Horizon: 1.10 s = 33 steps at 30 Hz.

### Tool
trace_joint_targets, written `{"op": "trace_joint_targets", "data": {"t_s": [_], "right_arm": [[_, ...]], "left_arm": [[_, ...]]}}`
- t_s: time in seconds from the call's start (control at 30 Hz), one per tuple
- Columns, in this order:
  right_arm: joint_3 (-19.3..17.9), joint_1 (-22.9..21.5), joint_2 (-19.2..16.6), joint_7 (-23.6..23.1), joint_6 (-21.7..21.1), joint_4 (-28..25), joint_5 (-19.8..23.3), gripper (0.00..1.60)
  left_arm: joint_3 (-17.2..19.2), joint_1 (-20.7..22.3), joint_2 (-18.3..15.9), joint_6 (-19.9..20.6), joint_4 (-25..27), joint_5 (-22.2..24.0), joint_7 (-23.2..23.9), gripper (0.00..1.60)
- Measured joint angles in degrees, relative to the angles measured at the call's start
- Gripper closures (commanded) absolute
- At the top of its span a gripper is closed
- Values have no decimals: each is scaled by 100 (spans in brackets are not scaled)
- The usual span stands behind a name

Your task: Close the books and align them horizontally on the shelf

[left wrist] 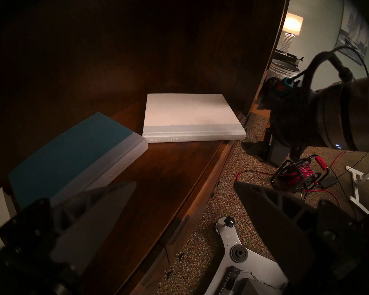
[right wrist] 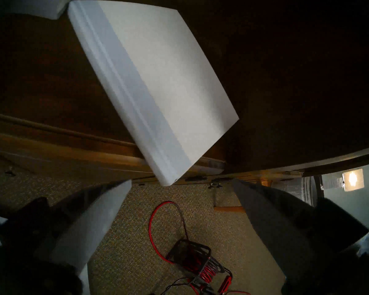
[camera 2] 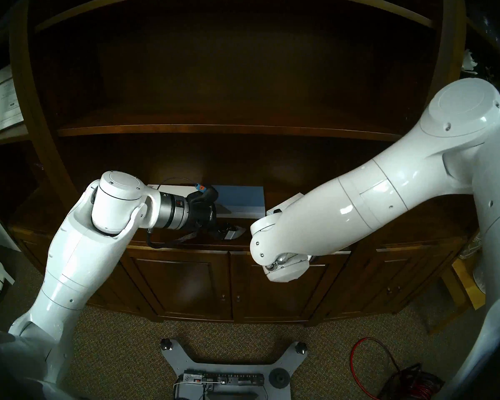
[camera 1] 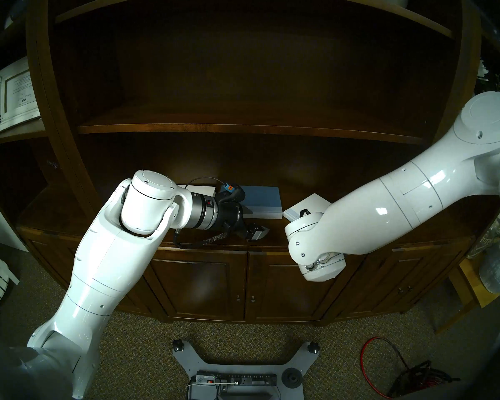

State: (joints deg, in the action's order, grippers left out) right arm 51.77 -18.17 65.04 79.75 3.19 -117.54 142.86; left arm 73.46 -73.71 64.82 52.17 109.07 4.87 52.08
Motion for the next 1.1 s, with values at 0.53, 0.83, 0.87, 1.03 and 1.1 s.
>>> {"op": "trace_joint_targets", "data": {"t_s": [0.53,0.83,0.87,1.03,1.1], "right_arm": [[-35,-290,-437,-855,-279,172,-144,0],[-31,-120,-358,-1256,-536,834,-120,0],[-29,-74,-340,-1317,-576,934,-115,0],[-26,97,-274,-1514,-721,1267,-58,0],[-21,182,-241,-1598,-801,1428,-9,0]], "left_arm": [[0,0,1,0,0,-2,0,0],[0,1,1,0,0,-2,1,0],[0,1,1,0,0,-2,1,0],[0,1,1,0,0,-3,1,0],[0,1,1,0,0,-3,1,0]]}}
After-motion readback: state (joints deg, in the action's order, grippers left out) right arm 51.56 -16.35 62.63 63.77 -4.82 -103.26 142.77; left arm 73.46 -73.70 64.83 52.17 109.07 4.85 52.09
